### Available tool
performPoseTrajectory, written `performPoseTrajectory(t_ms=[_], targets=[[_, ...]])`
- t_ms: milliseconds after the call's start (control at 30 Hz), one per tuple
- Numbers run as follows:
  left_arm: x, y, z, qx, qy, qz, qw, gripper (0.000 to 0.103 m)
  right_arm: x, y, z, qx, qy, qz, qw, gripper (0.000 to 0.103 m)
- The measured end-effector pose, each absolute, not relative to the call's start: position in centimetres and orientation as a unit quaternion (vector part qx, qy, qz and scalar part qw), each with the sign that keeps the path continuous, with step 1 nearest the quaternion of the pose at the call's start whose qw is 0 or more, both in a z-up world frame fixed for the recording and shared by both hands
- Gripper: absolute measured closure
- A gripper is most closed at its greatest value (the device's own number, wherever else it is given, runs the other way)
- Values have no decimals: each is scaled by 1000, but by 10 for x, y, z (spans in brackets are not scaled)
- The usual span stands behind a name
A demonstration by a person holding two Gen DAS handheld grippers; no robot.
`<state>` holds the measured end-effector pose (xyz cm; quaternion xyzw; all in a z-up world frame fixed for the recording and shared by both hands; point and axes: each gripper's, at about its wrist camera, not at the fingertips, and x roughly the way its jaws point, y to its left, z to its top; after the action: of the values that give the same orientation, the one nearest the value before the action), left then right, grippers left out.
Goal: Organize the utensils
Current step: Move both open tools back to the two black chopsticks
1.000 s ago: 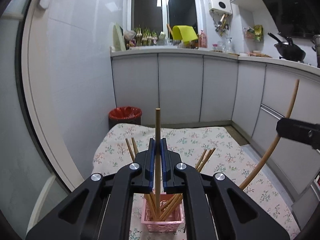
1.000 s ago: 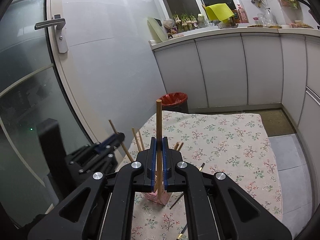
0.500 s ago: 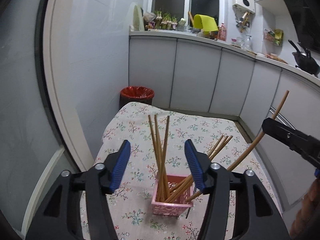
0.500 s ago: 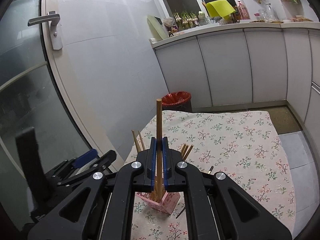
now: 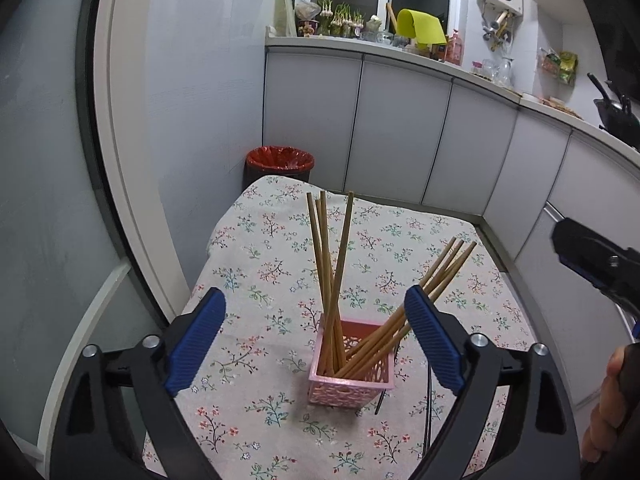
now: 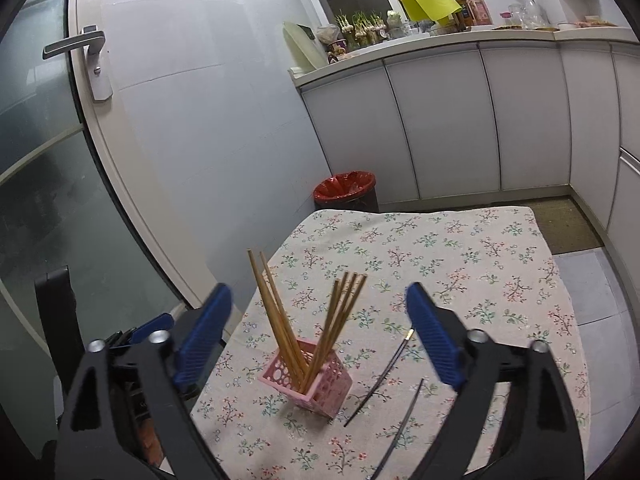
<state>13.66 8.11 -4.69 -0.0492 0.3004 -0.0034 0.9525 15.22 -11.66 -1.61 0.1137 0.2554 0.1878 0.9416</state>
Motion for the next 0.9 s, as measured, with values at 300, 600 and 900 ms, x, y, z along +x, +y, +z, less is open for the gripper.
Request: performPoseTrajectory(t_ms=[300,600,900], targets=[[130,84,-65,-56,344,-5,937,7,172,-156,-52,113,341,107,927,7],[139,83,-97,-37,403,8,914,7,216,-149,-142,56,479,53,874,7],[146,91,-123,-38,446,9,894,7,238,-123,-191,14,535,43,844,8]])
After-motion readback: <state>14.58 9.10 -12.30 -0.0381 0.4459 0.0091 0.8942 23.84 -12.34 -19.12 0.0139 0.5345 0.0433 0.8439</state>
